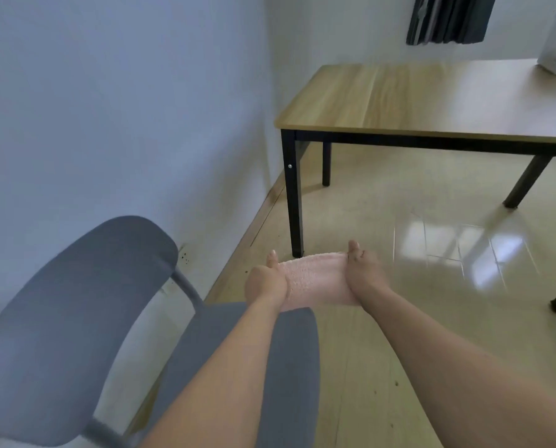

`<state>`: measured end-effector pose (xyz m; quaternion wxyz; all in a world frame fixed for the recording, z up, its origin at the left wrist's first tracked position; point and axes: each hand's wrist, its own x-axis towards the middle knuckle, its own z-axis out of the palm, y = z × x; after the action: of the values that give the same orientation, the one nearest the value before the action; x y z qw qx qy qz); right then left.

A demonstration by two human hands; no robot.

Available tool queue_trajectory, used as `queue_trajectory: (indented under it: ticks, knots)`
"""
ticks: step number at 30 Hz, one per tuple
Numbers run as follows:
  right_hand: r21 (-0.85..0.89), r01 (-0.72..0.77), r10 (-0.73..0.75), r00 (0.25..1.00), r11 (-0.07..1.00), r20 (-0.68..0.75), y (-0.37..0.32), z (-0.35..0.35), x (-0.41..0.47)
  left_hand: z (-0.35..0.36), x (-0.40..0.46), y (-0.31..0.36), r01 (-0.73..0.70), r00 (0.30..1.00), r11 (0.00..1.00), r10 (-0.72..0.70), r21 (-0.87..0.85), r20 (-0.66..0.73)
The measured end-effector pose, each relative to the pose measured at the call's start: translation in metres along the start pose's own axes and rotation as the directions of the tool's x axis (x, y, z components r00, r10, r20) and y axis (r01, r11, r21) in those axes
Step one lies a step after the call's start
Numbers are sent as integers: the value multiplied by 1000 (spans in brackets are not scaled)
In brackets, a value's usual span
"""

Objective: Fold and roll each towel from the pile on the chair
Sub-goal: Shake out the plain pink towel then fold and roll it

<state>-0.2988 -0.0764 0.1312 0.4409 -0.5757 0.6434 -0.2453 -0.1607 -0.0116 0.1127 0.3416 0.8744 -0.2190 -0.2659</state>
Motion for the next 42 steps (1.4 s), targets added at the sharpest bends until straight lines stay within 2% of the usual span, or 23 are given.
queue_trajectory:
  ticks: [3,6,9,11,15,17,20,26,32,36,42]
  knots:
    - [29,-22,21,1000,999,7,-75,-77,-35,-56,-52,80,89,984,996,-86,-15,156]
    - [39,-18,17,1000,999,12,-138,-157,-84,-110,-119,150,47,974,999,-42,-20,222]
    - [68,-74,73,997,995,15,-176,-218,-134,-154,-184,200,-80,981,997,76,15,180]
    - [79,-122,120,992,989,30,-193,-249,-156,-173,-220,221,-116,983,993,115,0,143]
    - [42,-234,222,955,971,197,-209,-289,-175,-186,-256,242,-133,987,990,136,-35,86]
    - [86,-263,226,925,961,307,-206,-300,-174,-180,-260,248,-154,986,987,157,-55,62]
    - [205,-229,129,903,952,409,-200,-318,-163,-166,-258,273,-195,978,979,198,-50,66]
    - [371,-122,31,970,921,241,-188,-379,-122,-116,-273,323,-235,971,972,233,30,50]
    - [453,-112,-55,939,884,339,-179,-474,-46,-49,-303,412,-305,951,950,308,72,-33]
    - [442,-108,-78,921,890,382,-170,-535,7,1,-326,463,-286,956,956,289,67,-49]
    - [423,-95,-94,910,901,404,-164,-586,78,65,-319,515,-276,958,961,277,23,-80]
